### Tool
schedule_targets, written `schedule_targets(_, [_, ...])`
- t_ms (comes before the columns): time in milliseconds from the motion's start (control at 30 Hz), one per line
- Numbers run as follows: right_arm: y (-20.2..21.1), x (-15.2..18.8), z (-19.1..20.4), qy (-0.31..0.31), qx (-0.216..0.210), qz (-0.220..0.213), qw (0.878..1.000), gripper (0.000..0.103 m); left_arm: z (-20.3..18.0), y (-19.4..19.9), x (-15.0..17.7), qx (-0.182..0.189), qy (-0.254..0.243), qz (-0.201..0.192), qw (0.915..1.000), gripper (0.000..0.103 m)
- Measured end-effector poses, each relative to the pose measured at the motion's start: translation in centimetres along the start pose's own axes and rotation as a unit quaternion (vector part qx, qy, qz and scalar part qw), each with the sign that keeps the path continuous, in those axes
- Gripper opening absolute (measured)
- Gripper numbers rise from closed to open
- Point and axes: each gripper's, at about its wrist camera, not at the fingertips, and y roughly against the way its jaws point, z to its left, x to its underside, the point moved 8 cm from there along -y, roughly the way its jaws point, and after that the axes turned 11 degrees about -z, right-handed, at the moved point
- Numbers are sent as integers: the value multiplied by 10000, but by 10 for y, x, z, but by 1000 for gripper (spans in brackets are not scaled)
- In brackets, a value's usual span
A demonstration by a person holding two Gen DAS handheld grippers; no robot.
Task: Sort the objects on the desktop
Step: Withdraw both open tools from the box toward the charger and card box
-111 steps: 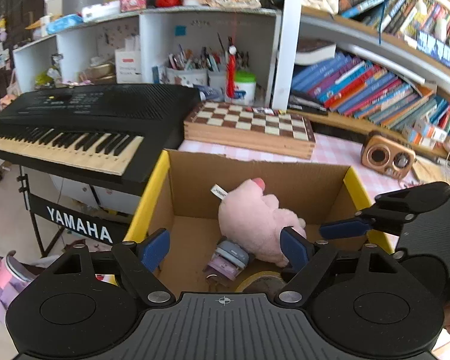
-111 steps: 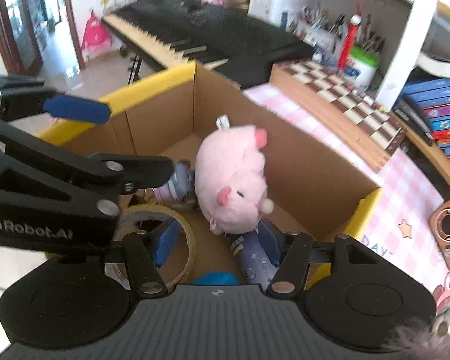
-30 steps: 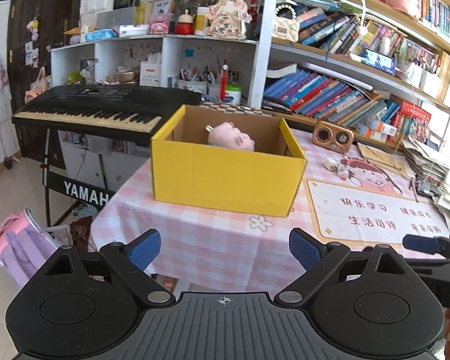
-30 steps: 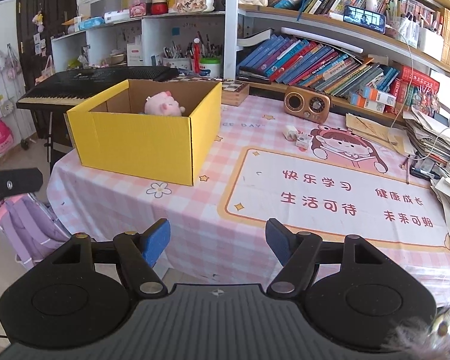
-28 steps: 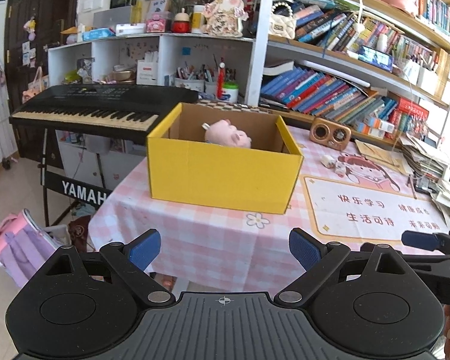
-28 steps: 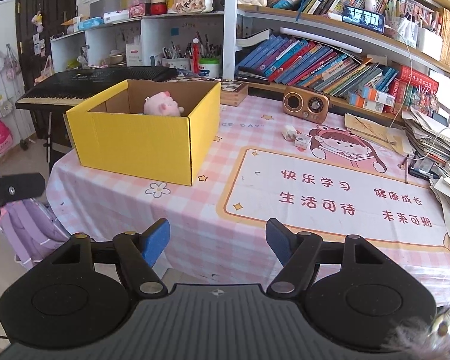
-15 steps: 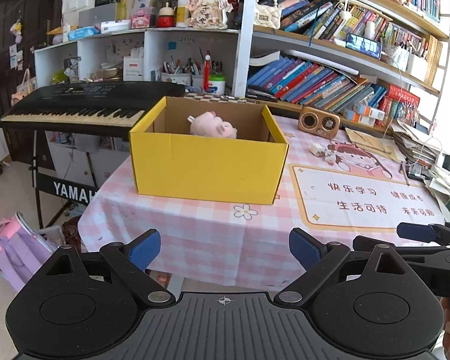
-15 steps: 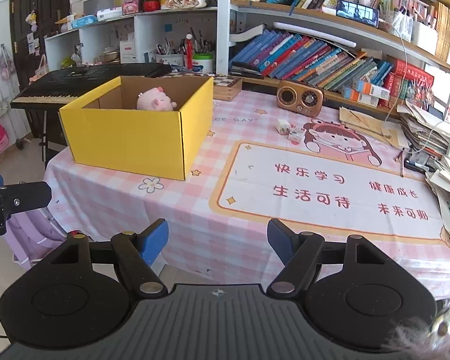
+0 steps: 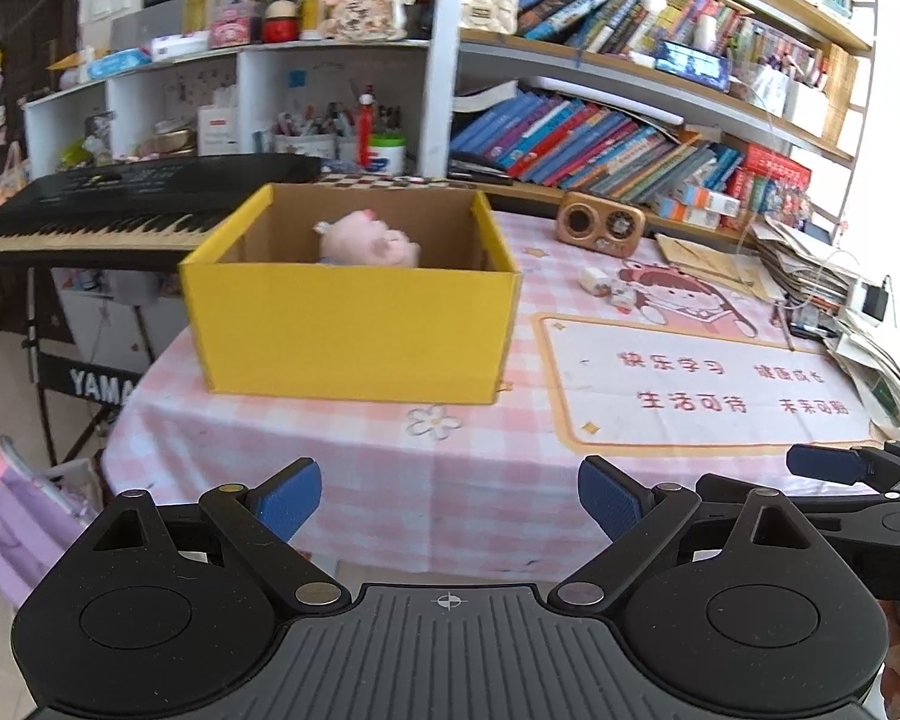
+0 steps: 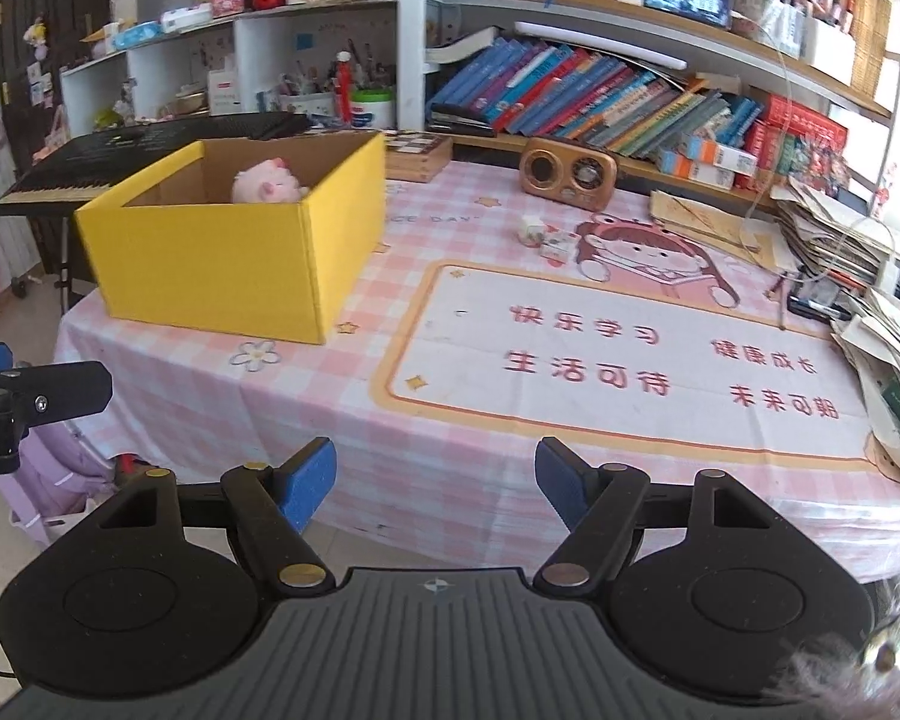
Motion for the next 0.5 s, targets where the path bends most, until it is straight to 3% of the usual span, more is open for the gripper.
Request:
schedule_targets(233, [-12, 0, -46, -253, 416, 104, 9988, 72, -42, -32, -5, 436, -232, 118, 9987, 95])
schedule_targets(500, [-31, -1, -86, -414, 610, 249, 9970, 72, -80, -66, -8, 719, -410, 290, 9961, 95])
